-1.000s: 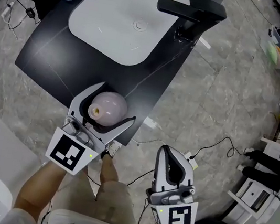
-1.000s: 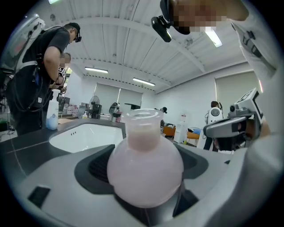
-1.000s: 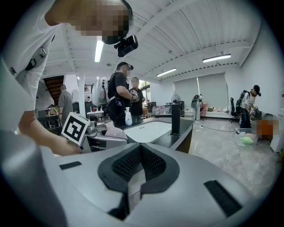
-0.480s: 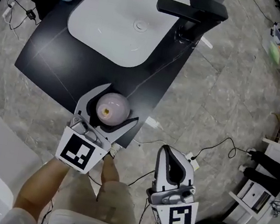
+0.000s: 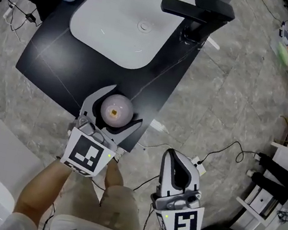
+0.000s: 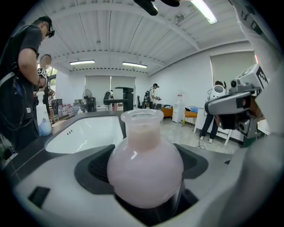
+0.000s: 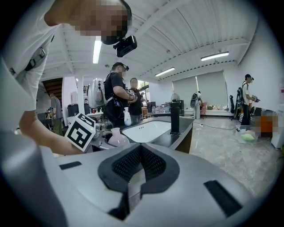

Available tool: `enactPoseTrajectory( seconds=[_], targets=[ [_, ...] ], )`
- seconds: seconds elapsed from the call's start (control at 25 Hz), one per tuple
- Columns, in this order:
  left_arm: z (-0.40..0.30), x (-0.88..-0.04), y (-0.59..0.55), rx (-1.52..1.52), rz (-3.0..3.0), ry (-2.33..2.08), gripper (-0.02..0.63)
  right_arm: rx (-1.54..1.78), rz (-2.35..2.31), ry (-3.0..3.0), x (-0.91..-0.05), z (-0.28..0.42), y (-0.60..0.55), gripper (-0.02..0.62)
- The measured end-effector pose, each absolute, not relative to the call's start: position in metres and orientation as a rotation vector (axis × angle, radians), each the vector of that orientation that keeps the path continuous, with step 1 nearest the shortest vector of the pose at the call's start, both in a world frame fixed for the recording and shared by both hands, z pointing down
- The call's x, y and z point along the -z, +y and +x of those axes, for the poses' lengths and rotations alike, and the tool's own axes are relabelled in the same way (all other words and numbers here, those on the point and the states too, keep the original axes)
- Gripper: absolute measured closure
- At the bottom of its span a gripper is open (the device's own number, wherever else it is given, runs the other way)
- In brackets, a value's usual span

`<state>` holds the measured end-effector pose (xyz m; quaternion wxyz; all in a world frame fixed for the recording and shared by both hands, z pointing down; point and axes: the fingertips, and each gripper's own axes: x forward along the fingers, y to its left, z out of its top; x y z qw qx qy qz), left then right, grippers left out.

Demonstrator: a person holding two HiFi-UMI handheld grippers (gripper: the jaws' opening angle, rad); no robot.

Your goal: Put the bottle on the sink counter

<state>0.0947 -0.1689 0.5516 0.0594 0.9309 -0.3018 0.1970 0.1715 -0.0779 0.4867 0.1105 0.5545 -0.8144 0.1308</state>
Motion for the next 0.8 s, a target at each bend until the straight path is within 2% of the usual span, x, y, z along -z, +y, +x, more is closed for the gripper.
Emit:
enactPoseTrajectory(
  seconds=[0.8],
  targets=[
    [0.098, -0.573, -0.167, -0.826, 2.817, -0.929, 0.196, -0.392, 1.644, -2.393, -0.488, 0.181, -0.075, 0.584]
  ],
)
